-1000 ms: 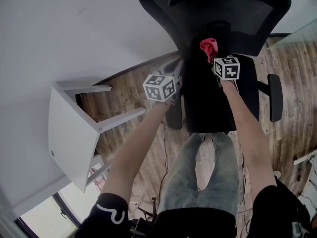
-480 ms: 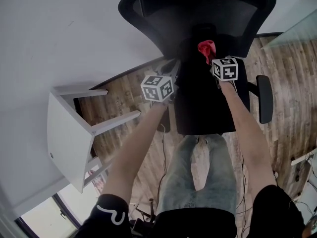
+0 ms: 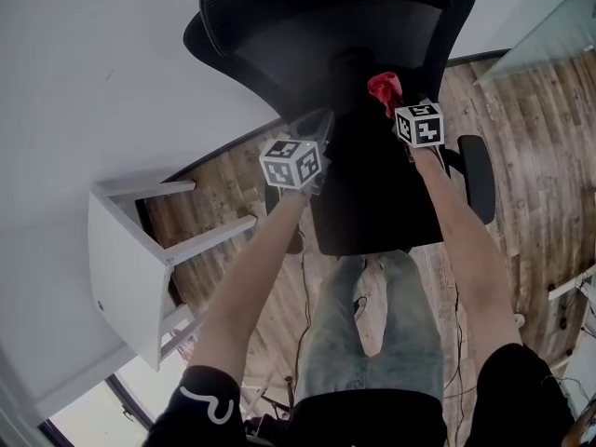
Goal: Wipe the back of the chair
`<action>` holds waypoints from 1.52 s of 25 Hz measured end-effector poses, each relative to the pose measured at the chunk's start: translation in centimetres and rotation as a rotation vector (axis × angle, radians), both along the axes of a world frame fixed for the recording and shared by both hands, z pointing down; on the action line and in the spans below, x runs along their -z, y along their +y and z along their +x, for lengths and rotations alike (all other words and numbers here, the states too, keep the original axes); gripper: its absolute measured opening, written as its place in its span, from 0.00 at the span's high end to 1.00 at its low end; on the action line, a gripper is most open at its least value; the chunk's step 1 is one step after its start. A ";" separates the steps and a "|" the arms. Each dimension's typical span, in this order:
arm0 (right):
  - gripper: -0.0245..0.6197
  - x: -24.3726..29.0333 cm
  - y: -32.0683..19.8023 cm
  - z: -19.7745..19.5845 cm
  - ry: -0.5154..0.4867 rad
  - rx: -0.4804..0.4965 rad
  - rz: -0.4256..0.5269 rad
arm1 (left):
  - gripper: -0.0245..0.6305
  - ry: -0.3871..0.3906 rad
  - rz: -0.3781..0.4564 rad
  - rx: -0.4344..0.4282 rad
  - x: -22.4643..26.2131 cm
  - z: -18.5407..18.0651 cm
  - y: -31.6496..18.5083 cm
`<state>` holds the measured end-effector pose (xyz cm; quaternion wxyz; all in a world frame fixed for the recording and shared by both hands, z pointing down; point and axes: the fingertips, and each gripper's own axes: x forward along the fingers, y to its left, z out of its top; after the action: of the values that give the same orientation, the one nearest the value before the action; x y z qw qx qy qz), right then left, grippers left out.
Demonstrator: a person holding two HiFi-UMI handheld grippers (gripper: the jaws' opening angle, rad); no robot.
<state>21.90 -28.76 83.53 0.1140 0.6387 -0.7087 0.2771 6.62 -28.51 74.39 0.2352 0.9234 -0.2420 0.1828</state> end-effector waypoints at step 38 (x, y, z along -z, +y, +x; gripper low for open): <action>0.85 7.3 13.6 14.9 0.057 -0.006 0.011 | 0.93 0.062 0.031 -0.120 4.8 13.2 7.9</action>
<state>36.83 -15.12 76.19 0.1300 0.6490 -0.7049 0.2550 19.82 -20.63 69.58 0.2167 0.9451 -0.1816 0.1638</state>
